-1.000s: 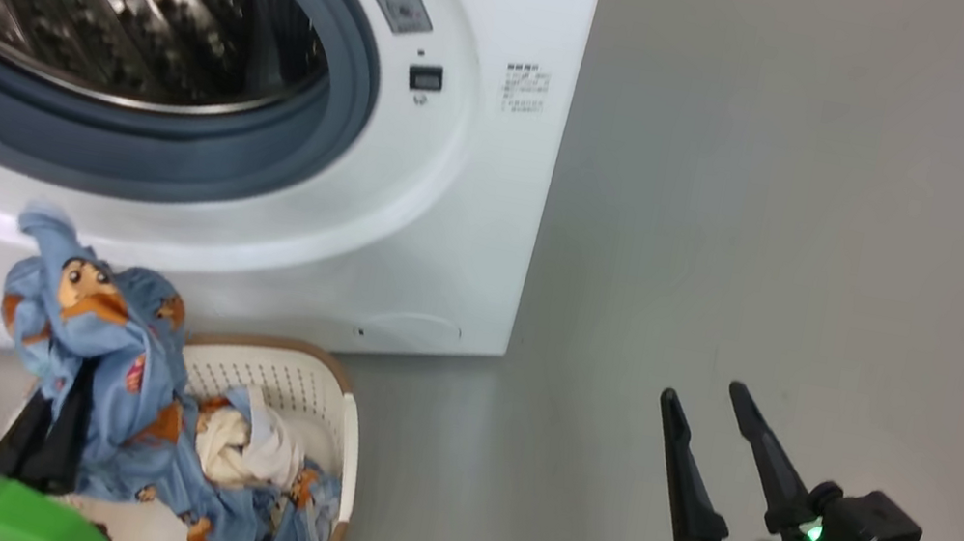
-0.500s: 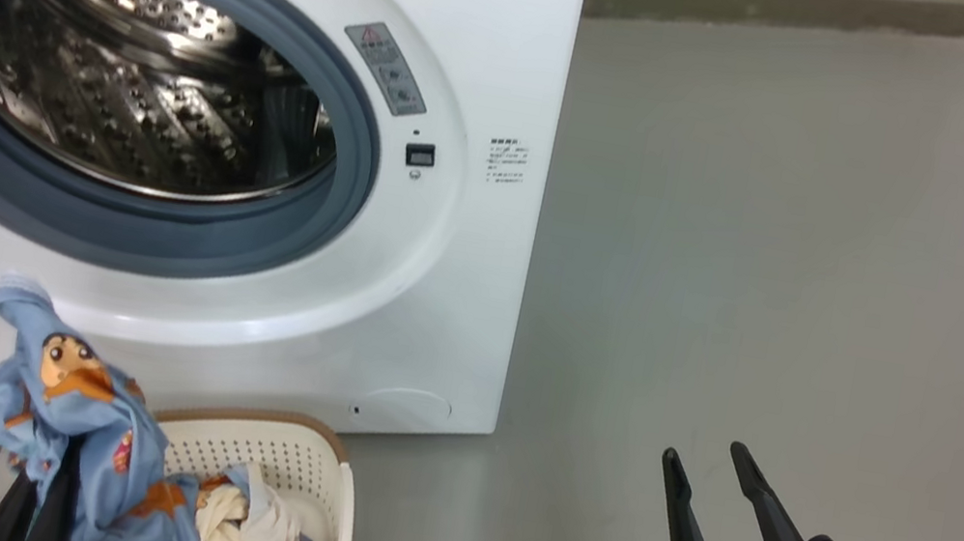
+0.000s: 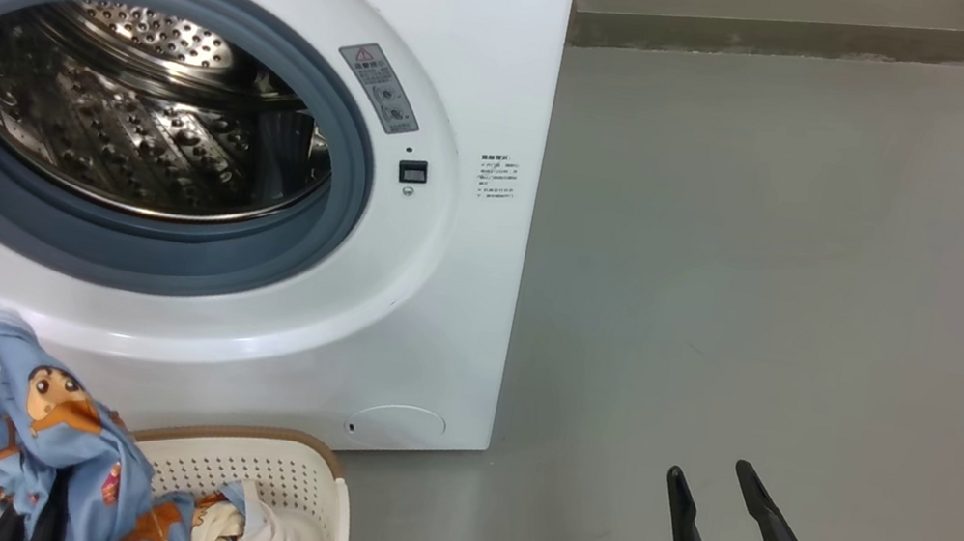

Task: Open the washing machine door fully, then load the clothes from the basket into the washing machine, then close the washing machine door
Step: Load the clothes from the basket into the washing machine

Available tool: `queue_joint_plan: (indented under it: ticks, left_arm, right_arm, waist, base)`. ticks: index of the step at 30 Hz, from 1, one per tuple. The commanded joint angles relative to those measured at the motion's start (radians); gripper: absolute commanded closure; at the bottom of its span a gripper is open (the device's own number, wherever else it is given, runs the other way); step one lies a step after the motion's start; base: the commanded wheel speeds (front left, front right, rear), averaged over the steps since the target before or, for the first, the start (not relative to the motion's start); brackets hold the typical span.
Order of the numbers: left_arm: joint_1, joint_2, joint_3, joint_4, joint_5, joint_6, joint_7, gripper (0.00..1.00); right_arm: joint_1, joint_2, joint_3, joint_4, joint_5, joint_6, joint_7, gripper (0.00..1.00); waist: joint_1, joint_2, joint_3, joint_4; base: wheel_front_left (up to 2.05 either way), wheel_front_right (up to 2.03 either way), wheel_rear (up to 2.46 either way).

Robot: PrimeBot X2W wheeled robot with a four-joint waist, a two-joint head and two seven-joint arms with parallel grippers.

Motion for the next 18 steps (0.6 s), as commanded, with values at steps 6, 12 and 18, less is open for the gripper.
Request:
queue_joint_plan:
  ticks: [6,12,18]
  left_arm:
    - [-0.034,-0.006,0.043,-0.022,0.007,-0.007,-0.012,1.00]
    - [-0.063,-0.017,0.053,-0.006,-0.007,-0.010,-0.012,1.00]
    - [-0.126,-0.005,0.052,0.015,-0.021,-0.011,-0.012,1.00]
  right_arm:
    - [-0.010,0.001,0.025,-0.028,0.003,0.002,-0.008,0.00]
    - [-0.009,0.001,0.024,-0.031,0.010,0.002,-0.008,0.00]
    - [-0.018,0.001,0.023,-0.038,0.013,0.002,-0.008,0.00]
  waist:
    - [0.0000,0.0000,0.008,-0.005]
    - [0.0000,0.0000,0.029,-0.013]
    - [0.0000,0.0000,0.059,-0.019]
  base:
    - [0.00,0.00,0.00]
    - [0.00,0.00,0.00]
    - [0.00,0.00,0.00]
